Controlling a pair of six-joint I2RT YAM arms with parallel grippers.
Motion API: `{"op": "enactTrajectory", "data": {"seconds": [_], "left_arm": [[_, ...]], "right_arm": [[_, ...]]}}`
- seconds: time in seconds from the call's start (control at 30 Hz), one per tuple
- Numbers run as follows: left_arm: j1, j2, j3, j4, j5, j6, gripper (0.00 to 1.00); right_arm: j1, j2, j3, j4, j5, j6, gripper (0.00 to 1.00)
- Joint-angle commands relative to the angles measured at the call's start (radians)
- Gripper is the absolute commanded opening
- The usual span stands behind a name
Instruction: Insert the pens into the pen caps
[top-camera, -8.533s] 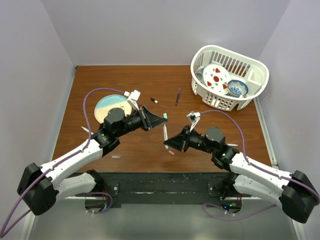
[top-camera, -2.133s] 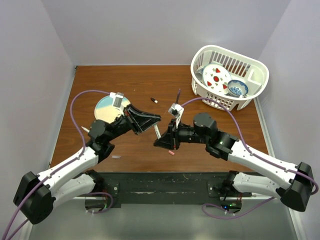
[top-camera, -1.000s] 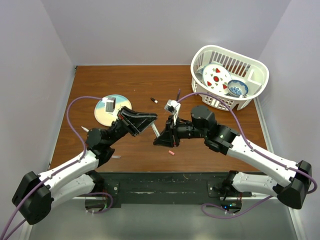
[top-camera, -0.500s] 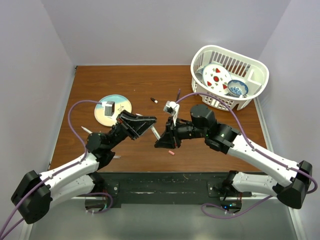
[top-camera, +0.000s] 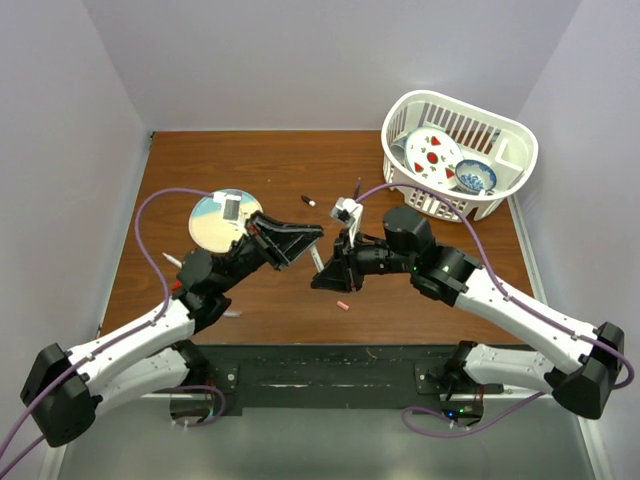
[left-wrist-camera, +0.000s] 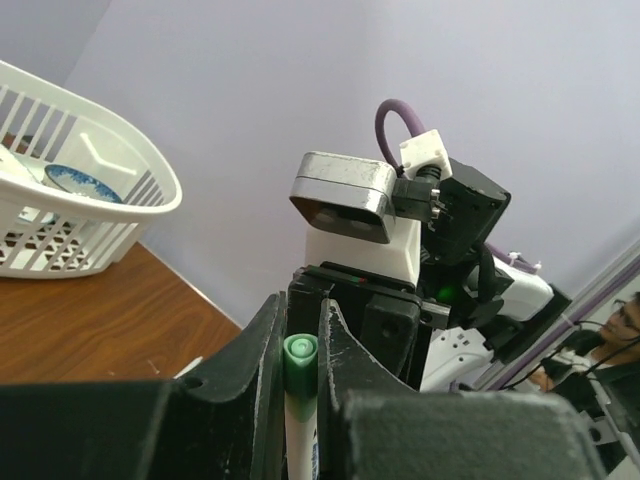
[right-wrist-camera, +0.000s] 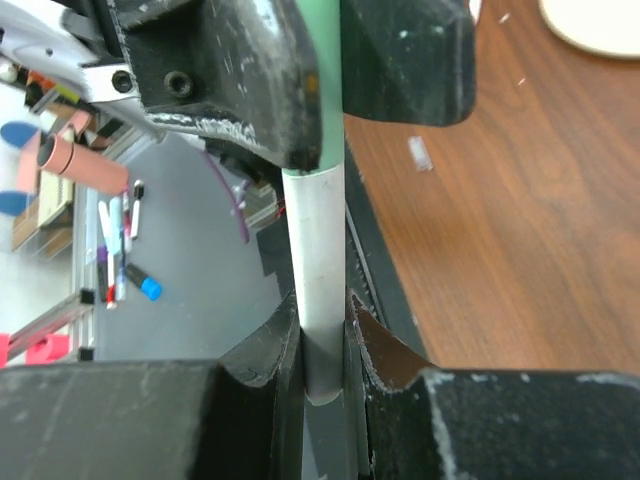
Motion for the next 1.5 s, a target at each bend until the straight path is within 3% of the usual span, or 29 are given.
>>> {"op": "enactTrajectory", "data": {"seconds": [0.0,0.1,0.13,0.2,0.37,0.5,0.67,0.87,1.1,1.2,1.27,1.33,1.47], "left_arm": [[-0.086,0.037,0.092,-0.524,0.365,0.098,0.00],[0.009,0.057,0.164,-0.560,0.371,0.096,0.00],[0.035,0.068,0.181,-0.575,0.376,0.099,0.00],[0.086,0.115,0.242,-0.619,0.393,0.137,0.00],[0.147,0.246,0.352,-0.759,0.376,0.257,0.00],[0.201,0.319,0.390,-0.842,0.304,0.314,0.00],[0.224,0.454,0.395,-0.905,0.094,0.361,0.00],[0.232,0.641,0.416,-0.908,-0.015,0.329,0.00],[0.232,0.740,0.445,-0.946,-0.124,0.311,0.00],[0.232,0.761,0.453,-0.979,-0.155,0.306,0.11],[0.232,0.767,0.458,-0.995,-0.156,0.305,0.31],[0.233,0.769,0.467,-1.009,-0.156,0.315,0.41],[0.232,0.749,0.490,-1.040,-0.147,0.328,0.48]], "right_arm": [[-0.075,-0.066,-0.034,0.501,0.280,0.027,0.02],[-0.075,-0.118,-0.117,0.462,0.269,0.037,0.13],[-0.075,-0.144,-0.136,0.451,0.257,0.040,0.26],[-0.075,-0.168,-0.186,0.432,0.217,0.043,0.35],[-0.075,-0.258,-0.332,0.301,0.076,0.044,0.71],[-0.075,-0.367,-0.438,0.198,-0.051,0.035,0.84],[-0.075,-0.479,-0.472,0.113,0.050,0.041,0.88],[-0.075,-0.497,-0.457,0.080,0.103,0.040,0.88],[-0.075,-0.493,-0.470,0.118,0.117,0.051,0.88],[-0.073,-0.475,-0.464,0.107,0.130,0.064,0.88],[-0.075,-0.471,-0.451,0.074,0.159,0.070,0.88],[-0.075,-0.478,-0.443,0.031,0.169,0.066,0.88],[-0.075,-0.508,-0.417,-0.014,0.196,0.072,0.89]]}}
